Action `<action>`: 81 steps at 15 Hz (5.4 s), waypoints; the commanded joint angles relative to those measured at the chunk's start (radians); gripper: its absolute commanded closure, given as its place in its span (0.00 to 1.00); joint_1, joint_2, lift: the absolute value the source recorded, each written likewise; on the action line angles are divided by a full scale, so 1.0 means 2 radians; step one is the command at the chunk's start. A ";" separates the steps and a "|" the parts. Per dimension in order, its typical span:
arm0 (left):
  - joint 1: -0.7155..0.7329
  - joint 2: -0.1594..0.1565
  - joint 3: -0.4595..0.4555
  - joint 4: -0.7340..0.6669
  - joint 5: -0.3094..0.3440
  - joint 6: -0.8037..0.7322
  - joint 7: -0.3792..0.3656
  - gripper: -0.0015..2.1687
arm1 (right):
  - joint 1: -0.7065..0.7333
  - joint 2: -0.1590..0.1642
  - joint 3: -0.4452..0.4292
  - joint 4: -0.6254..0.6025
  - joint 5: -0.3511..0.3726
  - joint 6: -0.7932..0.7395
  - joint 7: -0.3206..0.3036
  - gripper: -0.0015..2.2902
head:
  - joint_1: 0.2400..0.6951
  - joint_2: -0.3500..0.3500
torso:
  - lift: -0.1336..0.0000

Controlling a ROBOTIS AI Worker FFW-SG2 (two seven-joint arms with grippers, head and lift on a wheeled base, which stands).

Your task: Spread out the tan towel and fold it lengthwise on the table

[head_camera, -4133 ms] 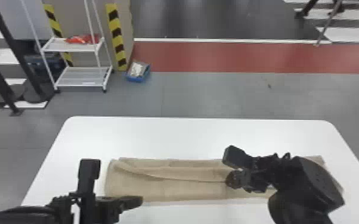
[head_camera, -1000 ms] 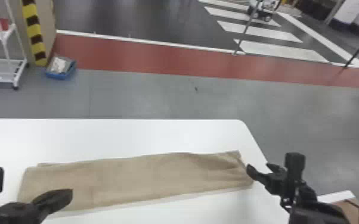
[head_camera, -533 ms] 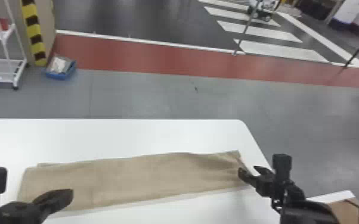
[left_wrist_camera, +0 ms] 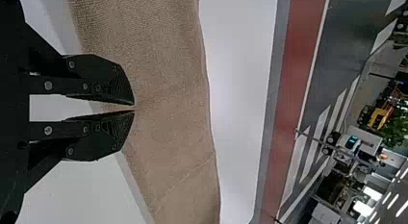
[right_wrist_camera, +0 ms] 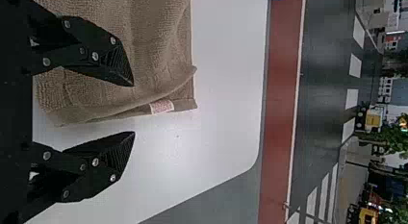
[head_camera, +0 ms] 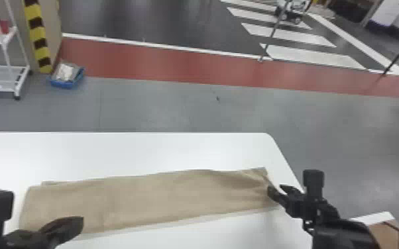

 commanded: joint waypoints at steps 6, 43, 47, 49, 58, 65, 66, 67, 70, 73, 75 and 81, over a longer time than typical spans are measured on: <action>-0.011 -0.003 -0.006 0.013 -0.027 0.001 0.016 0.45 | -0.002 0.000 0.005 0.002 -0.006 -0.008 0.000 0.53 | 1.00 0.00 | 1.00; -0.124 -0.001 0.012 0.124 -0.037 0.027 0.054 0.24 | -0.010 -0.004 -0.018 -0.079 -0.002 0.031 0.061 0.03 | 1.00 0.00 | 1.00; -0.124 -0.001 0.013 0.127 -0.033 0.025 0.054 0.24 | -0.027 -0.019 -0.020 -0.053 -0.002 0.029 0.109 0.04 | 1.00 0.00 | 1.00; -0.124 -0.002 0.015 0.127 -0.033 0.034 0.054 0.24 | -0.028 -0.022 -0.018 -0.053 0.000 0.029 0.120 0.04 | 1.00 0.00 | 1.00; -0.125 -0.002 0.021 0.124 -0.029 0.045 0.060 0.15 | -0.052 -0.116 -0.025 0.050 0.010 -0.032 0.218 0.04 | 1.00 0.00 | 1.00; -0.130 0.000 0.021 0.129 -0.030 0.043 0.061 0.15 | -0.056 -0.127 -0.012 0.074 0.025 -0.055 0.219 0.04 | 1.00 0.00 | 1.00; -0.130 0.000 0.023 0.130 -0.031 0.043 0.061 0.15 | -0.056 -0.126 -0.010 0.076 0.025 -0.055 0.219 0.04 | 1.00 0.00 | 1.00; -0.131 0.000 0.025 0.131 -0.030 0.043 0.060 0.15 | -0.058 -0.126 -0.006 0.077 0.025 -0.057 0.219 0.04 | 1.00 0.00 | 1.00; -0.132 0.000 0.028 0.135 -0.029 0.043 0.061 0.15 | -0.058 -0.125 -0.006 0.077 0.025 -0.057 0.219 0.04 | 1.00 0.00 | 1.00; -0.132 -0.001 0.028 0.135 -0.029 0.045 0.061 0.15 | -0.058 -0.125 -0.007 0.077 0.023 -0.057 0.219 0.05 | 1.00 0.00 | 1.00; -0.132 -0.002 0.027 0.135 -0.030 0.047 0.061 0.15 | -0.055 -0.125 -0.007 0.078 0.023 -0.057 0.220 0.05 | 1.00 0.00 | 1.00; -0.132 -0.002 0.027 0.135 -0.032 0.051 0.061 0.15 | -0.050 -0.125 -0.006 0.079 0.018 -0.055 0.230 0.06 | 1.00 0.00 | 1.00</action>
